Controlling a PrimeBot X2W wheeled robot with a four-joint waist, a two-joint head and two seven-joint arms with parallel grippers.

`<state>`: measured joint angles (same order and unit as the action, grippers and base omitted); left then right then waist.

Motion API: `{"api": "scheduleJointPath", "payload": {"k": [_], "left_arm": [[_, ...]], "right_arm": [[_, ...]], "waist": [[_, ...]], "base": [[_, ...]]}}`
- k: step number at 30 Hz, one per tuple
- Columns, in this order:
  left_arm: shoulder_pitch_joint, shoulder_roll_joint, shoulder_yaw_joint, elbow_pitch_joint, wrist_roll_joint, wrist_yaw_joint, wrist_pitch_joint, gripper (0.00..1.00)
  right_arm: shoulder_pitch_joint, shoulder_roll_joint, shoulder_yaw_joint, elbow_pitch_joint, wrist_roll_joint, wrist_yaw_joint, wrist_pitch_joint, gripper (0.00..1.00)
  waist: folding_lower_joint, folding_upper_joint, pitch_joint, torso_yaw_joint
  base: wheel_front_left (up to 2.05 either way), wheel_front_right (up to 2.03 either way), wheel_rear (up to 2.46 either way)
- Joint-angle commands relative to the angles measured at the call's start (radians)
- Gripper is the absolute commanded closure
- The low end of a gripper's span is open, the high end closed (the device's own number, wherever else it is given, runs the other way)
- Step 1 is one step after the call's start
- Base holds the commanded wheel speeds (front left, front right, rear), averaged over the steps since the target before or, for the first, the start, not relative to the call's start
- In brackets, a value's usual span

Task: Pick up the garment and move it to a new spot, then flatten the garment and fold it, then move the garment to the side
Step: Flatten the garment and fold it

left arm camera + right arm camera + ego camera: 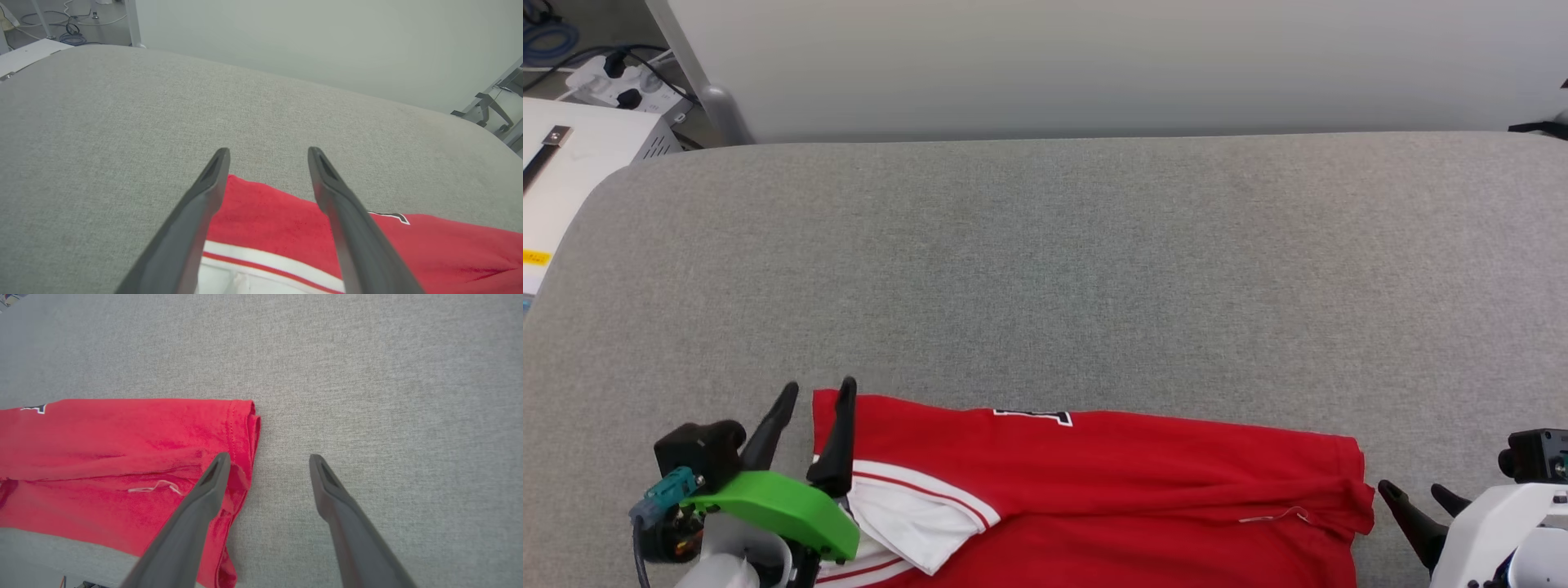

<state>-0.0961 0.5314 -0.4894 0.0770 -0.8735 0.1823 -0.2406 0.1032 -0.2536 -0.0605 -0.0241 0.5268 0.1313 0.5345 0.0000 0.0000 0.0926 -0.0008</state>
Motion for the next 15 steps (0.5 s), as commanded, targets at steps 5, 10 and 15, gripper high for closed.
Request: {"api": "scheduleJointPath", "payload": {"k": [5,10,15], "left_arm": [[-0.029,-0.049,0.080,-0.109,0.158,0.067,-0.020,0.00],[0.005,-0.113,0.157,-0.196,0.304,0.083,-0.021,0.00],[0.031,-0.160,0.187,-0.234,0.379,0.052,-0.021,0.00]], "right_arm": [[-0.012,-0.018,-0.001,-0.038,-0.003,-0.001,0.092,0.00],[-0.030,-0.018,0.029,-0.039,0.009,-0.001,0.133,0.00],[-0.044,-0.007,0.065,0.002,0.023,-0.001,0.153,0.00]], "waist": [[0.0000,0.0000,0.029,0.017],[0.0000,0.0000,0.053,0.038],[0.0000,0.0000,0.077,0.059]], "base": [[0.00,0.00,0.00],[0.00,0.00,0.00],[0.00,0.00,0.00]]}}
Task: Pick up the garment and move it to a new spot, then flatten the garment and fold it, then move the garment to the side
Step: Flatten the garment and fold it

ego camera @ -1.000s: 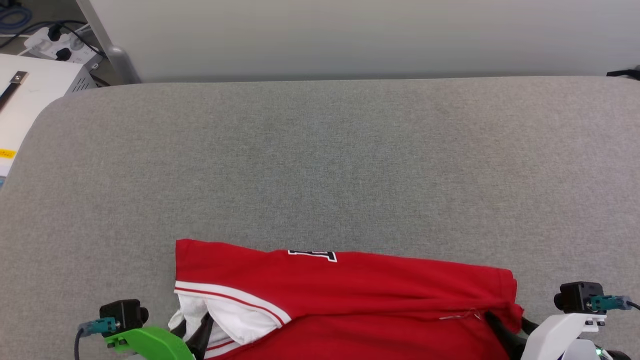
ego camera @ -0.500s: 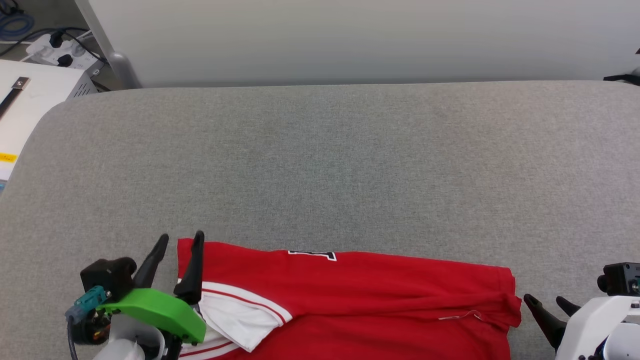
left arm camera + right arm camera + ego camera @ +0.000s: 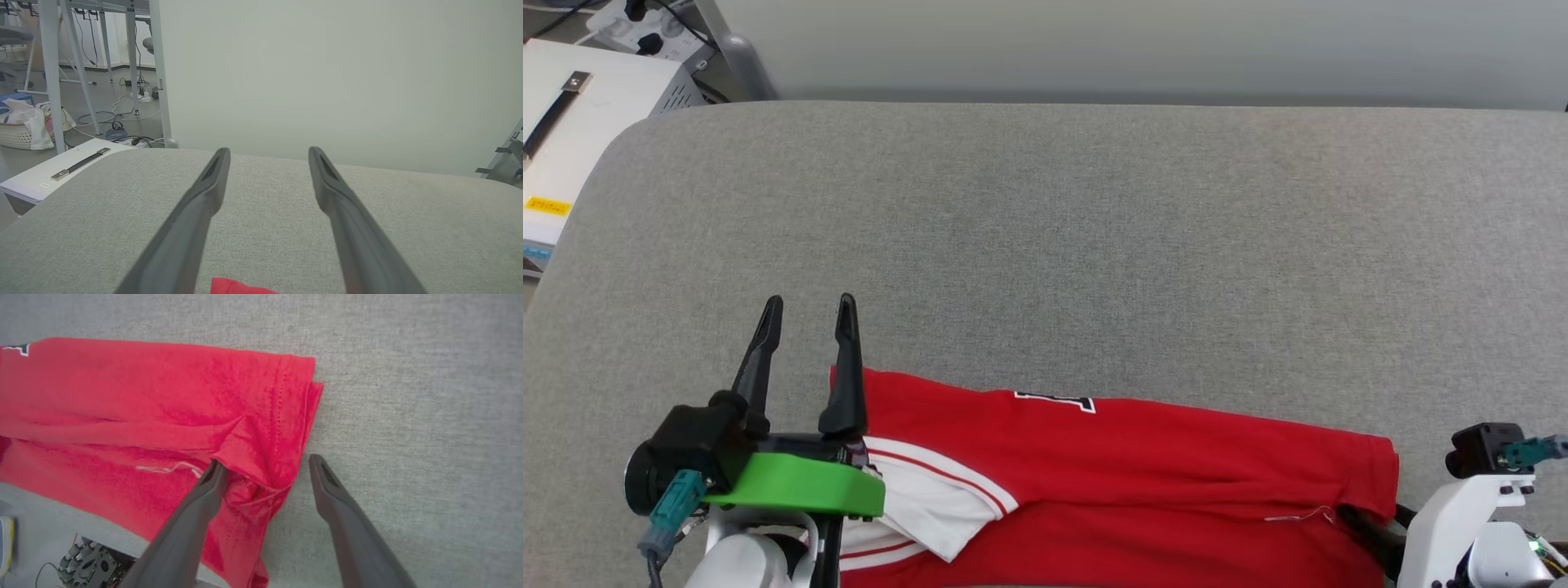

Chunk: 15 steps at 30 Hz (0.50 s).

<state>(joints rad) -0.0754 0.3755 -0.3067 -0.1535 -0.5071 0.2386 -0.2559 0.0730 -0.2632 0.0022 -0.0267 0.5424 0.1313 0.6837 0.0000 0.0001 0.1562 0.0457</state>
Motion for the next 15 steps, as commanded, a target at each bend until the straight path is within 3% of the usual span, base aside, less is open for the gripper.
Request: {"api": "scheduleJointPath", "payload": {"k": [1,8,9,10,11,12,15], "left_arm": [[0.014,-0.009,0.003,-0.004,0.024,-0.013,-0.006,0.00],[0.018,-0.023,-0.001,0.017,0.060,-0.034,-0.006,0.00],[0.019,-0.025,0.001,0.024,0.062,-0.033,-0.006,0.00],[0.021,-0.027,0.002,0.033,0.063,-0.031,-0.006,0.00],[0.022,-0.029,0.002,0.041,0.064,-0.029,-0.006,0.00],[0.023,-0.031,0.002,0.050,0.067,-0.025,-0.006,0.00],[0.024,-0.035,0.001,0.068,0.070,-0.019,-0.006,0.00]], "right_arm": [[-0.017,0.008,0.011,0.018,0.016,-0.001,0.005,0.00],[-0.027,0.031,0.068,0.113,0.052,-0.001,0.025,0.00],[-0.028,0.037,0.075,0.127,0.061,-0.001,0.033,0.18],[-0.028,0.040,0.085,0.140,0.067,-0.001,0.044,0.66],[-0.028,0.041,0.091,0.148,0.071,-0.001,0.052,0.90],[-0.031,0.043,0.097,0.155,0.076,-0.001,0.057,1.00],[-0.043,0.042,0.104,0.158,0.082,-0.001,0.055,1.00]], "waist": [[0.0000,-0.0001,0.019,0.017],[0.0000,-0.0001,0.050,0.037],[0.0000,-0.0001,0.052,0.037],[0.0000,-0.0001,0.052,0.037],[0.0000,-0.0001,0.052,0.037],[0.0000,-0.0001,0.051,0.037],[0.0000,-0.0001,0.041,0.034]], "base": [[0.00,0.00,0.00],[0.00,0.00,0.00],[0.00,0.00,0.00],[0.00,0.00,0.00],[0.00,0.00,0.00],[0.00,0.00,0.00],[0.00,0.00,0.00]]}}
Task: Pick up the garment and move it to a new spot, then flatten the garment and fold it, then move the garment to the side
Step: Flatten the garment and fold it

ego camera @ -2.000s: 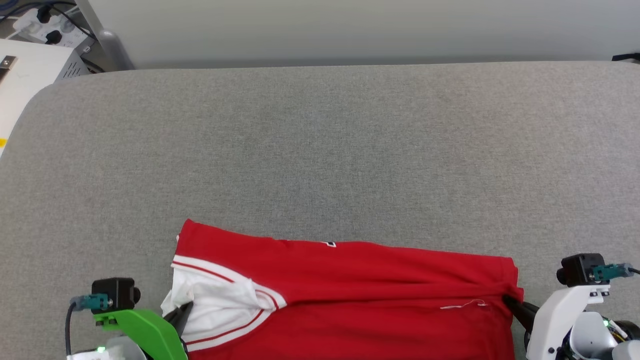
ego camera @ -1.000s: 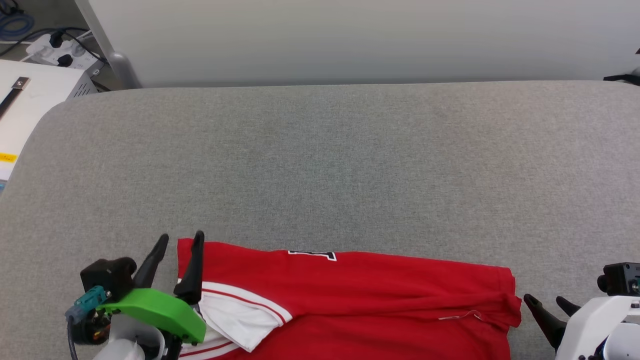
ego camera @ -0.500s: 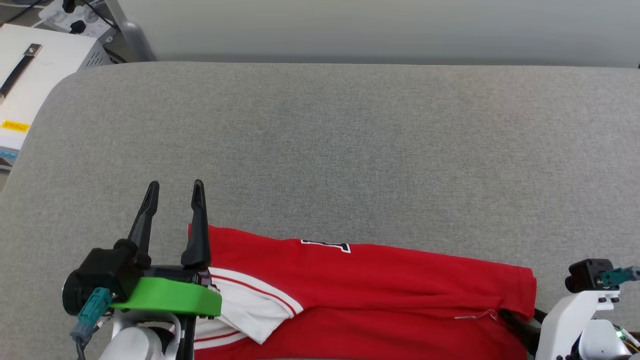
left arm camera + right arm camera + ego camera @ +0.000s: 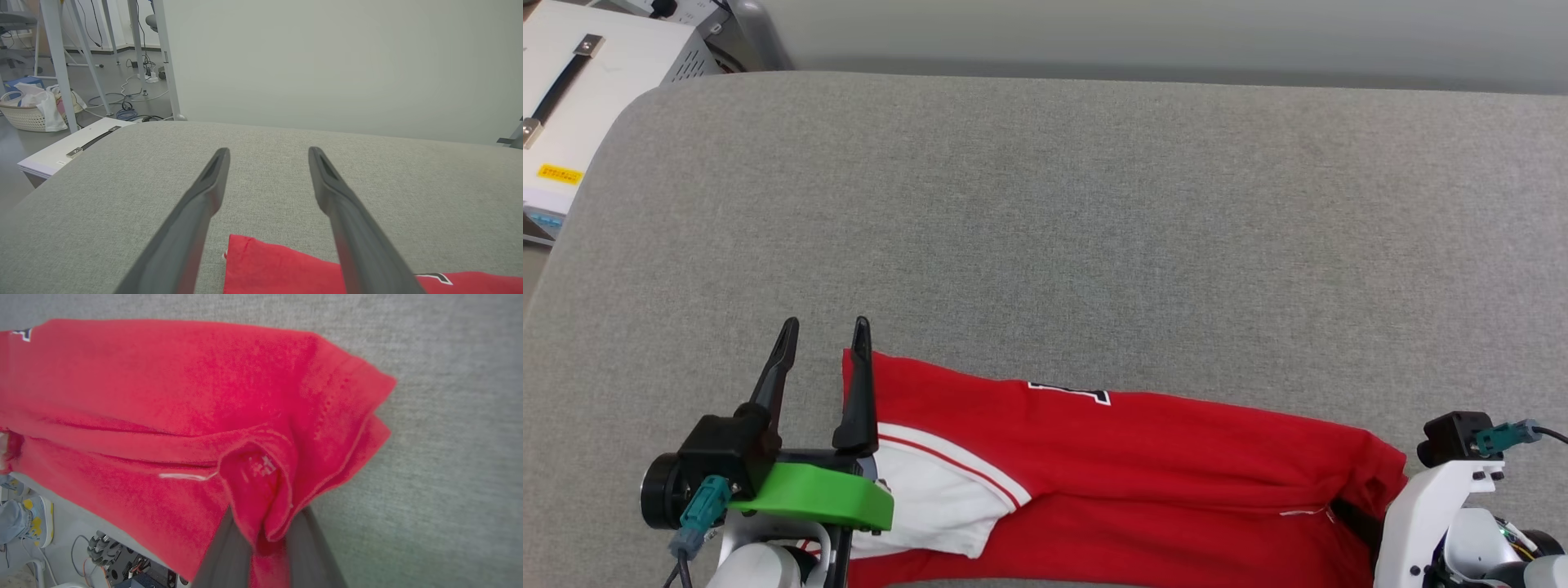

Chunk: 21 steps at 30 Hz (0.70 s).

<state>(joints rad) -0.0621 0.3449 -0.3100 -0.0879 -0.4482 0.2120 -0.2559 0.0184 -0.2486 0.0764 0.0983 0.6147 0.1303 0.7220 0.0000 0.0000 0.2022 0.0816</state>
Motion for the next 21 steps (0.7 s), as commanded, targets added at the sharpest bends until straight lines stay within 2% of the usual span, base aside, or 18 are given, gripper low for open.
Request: {"api": "scheduleJointPath", "payload": {"k": [1,10,21], "left_arm": [[0.011,-0.005,0.003,0.008,0.011,0.009,-0.006,0.00],[0.028,0.005,0.004,0.024,0.016,0.029,0.006,0.00],[0.059,0.013,0.004,0.007,0.013,0.052,0.021,0.00]], "right_arm": [[0.007,0.024,0.032,0.030,0.011,0.000,0.013,1.00],[-0.022,-0.022,0.010,-0.012,0.003,0.000,-0.009,1.00],[-0.033,-0.092,-0.184,-0.008,-0.020,0.000,0.082,1.00]], "waist": [[0.0000,0.0000,-0.011,-0.003],[0.0000,0.0000,-0.066,-0.016],[0.0000,0.0000,-0.119,-0.043]], "base": [[0.00,0.00,0.00],[0.00,0.00,0.00],[0.00,0.00,0.00]]}}
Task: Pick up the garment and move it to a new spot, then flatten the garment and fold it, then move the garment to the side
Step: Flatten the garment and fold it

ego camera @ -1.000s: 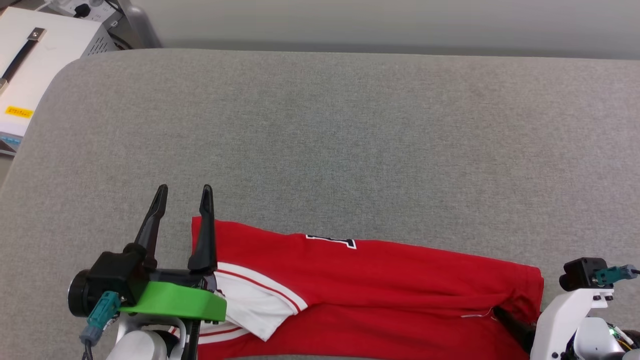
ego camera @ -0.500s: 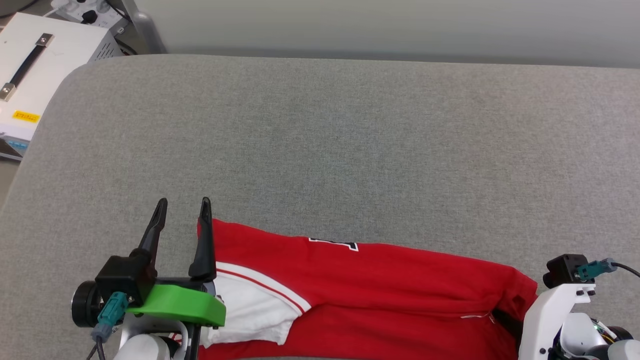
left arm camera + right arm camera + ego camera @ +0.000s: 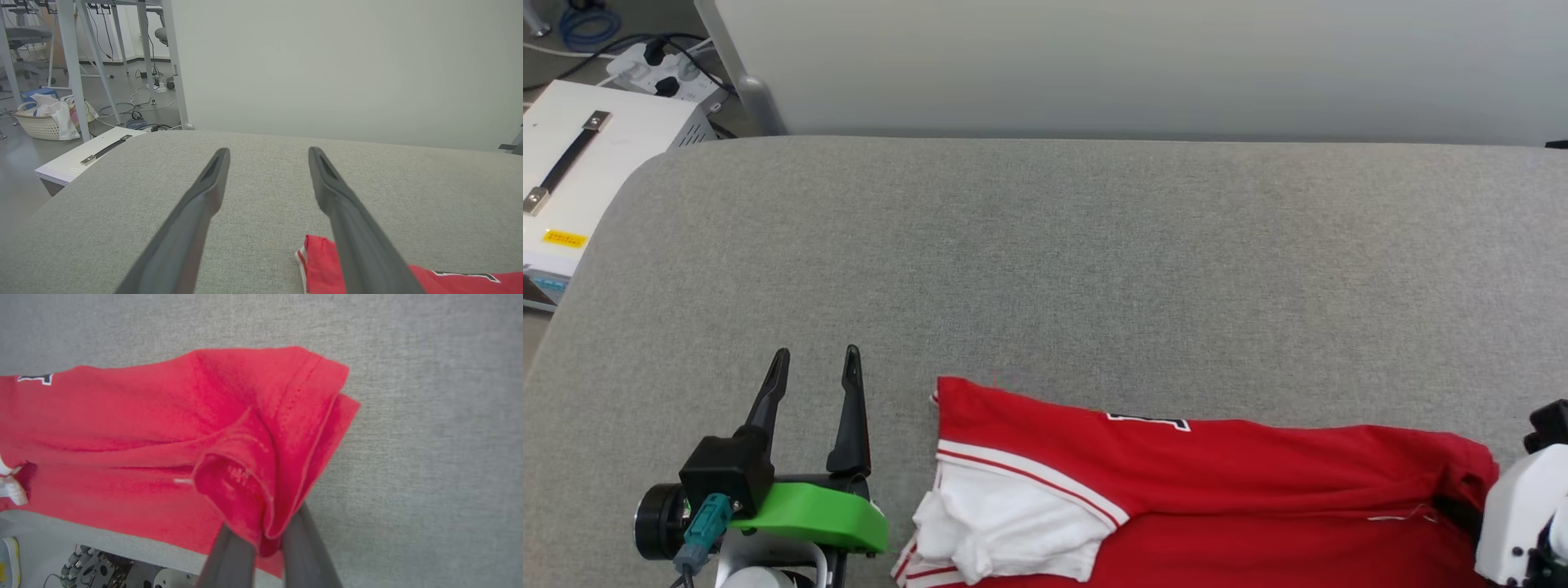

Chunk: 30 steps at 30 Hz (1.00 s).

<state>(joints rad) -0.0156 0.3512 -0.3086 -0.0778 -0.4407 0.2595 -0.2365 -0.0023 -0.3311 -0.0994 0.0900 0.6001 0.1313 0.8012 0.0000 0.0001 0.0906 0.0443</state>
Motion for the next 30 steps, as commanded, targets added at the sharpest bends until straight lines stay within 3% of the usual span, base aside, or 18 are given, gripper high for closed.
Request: {"api": "scheduleJointPath", "payload": {"k": [1,7,16,19,23,30], "left_arm": [[0.014,0.008,0.002,-0.004,0.007,0.006,0.003,0.00],[0.028,0.013,-0.003,-0.012,0.008,0.012,0.008,0.00],[0.031,0.016,-0.014,-0.013,0.009,0.015,0.016,0.00],[0.030,0.016,-0.017,-0.014,0.007,0.015,0.018,0.00],[0.022,0.014,-0.025,-0.014,0.005,0.011,0.021,0.00],[-0.011,0.008,-0.036,-0.015,0.005,0.002,0.024,0.00]], "right_arm": [[-0.011,-0.015,-0.027,0.001,-0.008,-0.001,0.011,1.00],[-0.009,-0.007,-0.136,-0.017,0.029,-0.001,0.077,1.00],[-0.058,0.224,-0.289,-0.035,0.419,-0.001,0.355,1.00],[-0.073,0.265,-0.312,-0.029,0.527,-0.001,0.434,1.00],[-0.085,0.280,-0.278,0.008,0.667,-0.001,0.471,1.00],[-0.107,0.281,-0.041,0.066,0.841,-0.001,0.352,1.00]], "waist": [[0.0000,-0.0001,-0.011,-0.007],[0.0000,-0.0001,-0.025,-0.015],[0.0000,-0.0001,-0.040,-0.008],[0.0000,-0.0001,-0.043,-0.003],[0.0000,-0.0001,-0.040,0.010],[0.0000,-0.0001,-0.004,0.038]], "base": [[0.00,0.00,0.00],[0.00,0.00,0.00],[0.00,0.00,0.00],[0.00,0.00,0.00],[0.00,0.00,0.00],[0.00,0.00,0.00]]}}
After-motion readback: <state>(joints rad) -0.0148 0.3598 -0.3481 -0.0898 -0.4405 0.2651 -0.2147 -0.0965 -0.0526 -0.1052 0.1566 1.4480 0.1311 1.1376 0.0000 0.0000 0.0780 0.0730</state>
